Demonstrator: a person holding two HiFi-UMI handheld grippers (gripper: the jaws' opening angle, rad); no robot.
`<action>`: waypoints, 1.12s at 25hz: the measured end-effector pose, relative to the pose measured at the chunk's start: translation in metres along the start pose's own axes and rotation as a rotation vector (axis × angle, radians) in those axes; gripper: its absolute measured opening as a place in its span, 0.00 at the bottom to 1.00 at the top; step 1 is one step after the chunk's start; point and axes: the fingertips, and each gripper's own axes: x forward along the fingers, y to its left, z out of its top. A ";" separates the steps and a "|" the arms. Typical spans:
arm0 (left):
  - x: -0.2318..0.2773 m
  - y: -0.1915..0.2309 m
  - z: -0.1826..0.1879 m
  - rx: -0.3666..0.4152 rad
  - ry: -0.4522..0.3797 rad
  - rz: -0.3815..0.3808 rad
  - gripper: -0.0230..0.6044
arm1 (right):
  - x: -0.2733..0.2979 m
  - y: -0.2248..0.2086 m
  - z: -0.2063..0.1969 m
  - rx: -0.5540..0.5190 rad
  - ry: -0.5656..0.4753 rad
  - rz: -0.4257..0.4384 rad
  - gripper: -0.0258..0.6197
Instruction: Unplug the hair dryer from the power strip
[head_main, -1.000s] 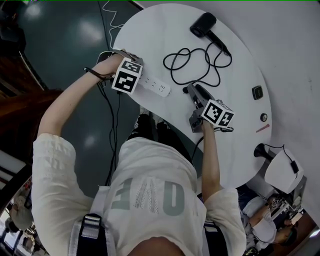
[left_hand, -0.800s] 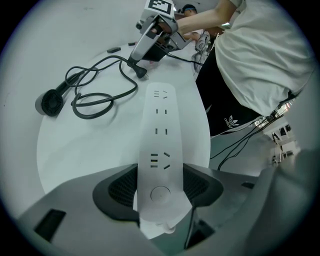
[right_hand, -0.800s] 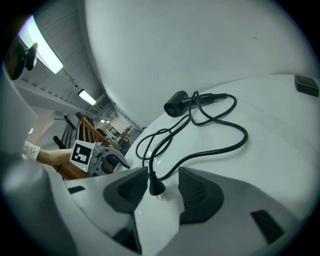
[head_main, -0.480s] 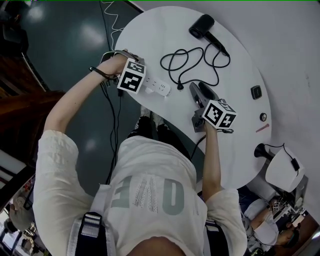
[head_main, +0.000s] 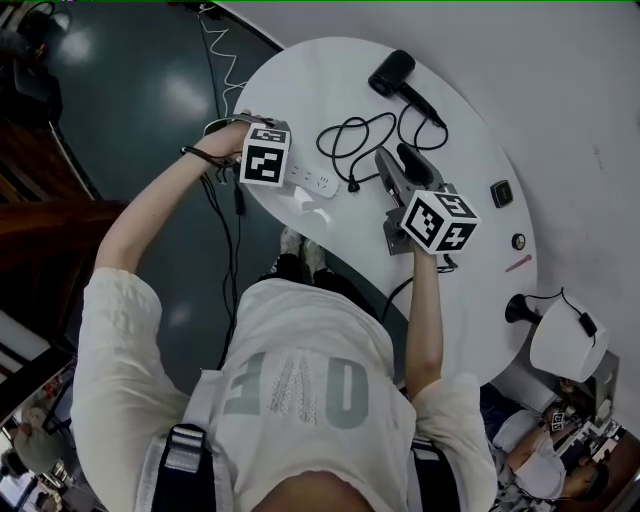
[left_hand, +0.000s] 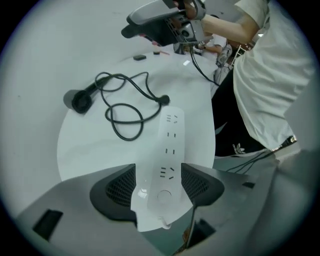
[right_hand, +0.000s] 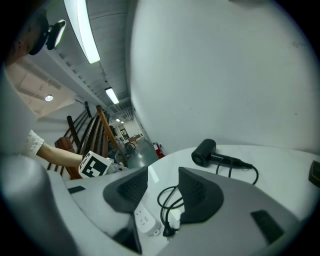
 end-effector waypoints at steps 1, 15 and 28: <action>-0.008 0.006 0.007 -0.024 -0.035 0.024 0.47 | 0.000 0.005 0.010 -0.014 -0.018 0.010 0.32; -0.254 0.046 0.107 -0.554 -1.002 0.680 0.43 | -0.044 0.133 0.167 -0.478 -0.462 0.012 0.32; -0.388 -0.028 0.043 -0.830 -1.314 1.336 0.04 | -0.083 0.197 0.181 -0.468 -0.670 0.028 0.05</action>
